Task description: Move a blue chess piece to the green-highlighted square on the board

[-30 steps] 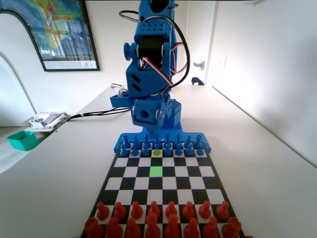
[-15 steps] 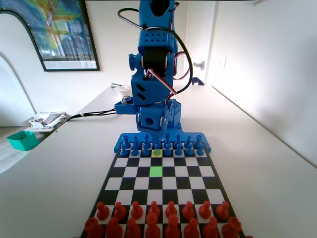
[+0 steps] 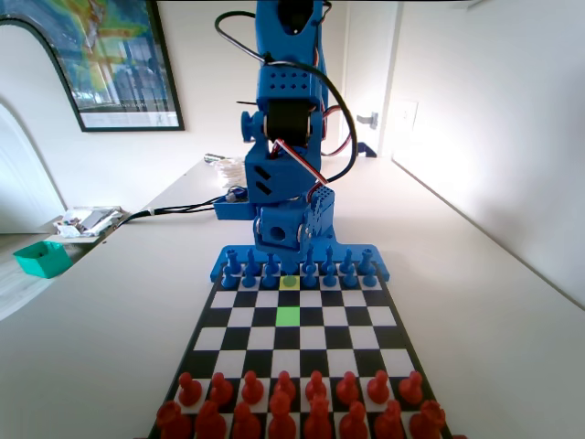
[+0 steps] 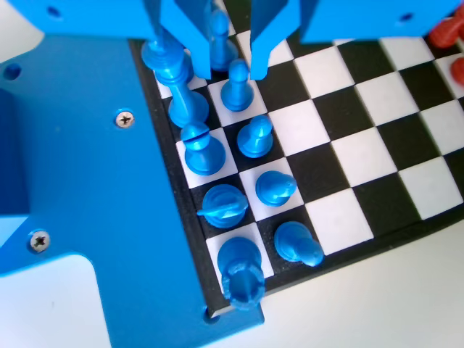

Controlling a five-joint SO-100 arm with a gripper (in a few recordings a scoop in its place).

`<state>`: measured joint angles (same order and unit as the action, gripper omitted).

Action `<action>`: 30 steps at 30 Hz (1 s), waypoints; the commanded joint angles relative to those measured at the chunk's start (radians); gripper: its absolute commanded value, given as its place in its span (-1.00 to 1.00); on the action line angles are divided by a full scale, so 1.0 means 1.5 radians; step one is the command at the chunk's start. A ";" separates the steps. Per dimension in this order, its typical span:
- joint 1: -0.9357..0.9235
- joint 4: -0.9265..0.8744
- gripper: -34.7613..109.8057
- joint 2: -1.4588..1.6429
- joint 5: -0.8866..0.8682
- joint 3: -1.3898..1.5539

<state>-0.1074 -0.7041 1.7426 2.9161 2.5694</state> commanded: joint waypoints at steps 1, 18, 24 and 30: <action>-0.006 0.010 -0.37 -0.001 0.090 -0.002; -0.011 0.031 -0.44 -0.032 0.094 -0.018; -0.013 0.063 -0.48 -0.032 0.096 -0.003; -0.016 0.100 -0.50 -0.033 0.098 0.016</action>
<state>-0.1150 -0.5676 1.6874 2.9161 2.5817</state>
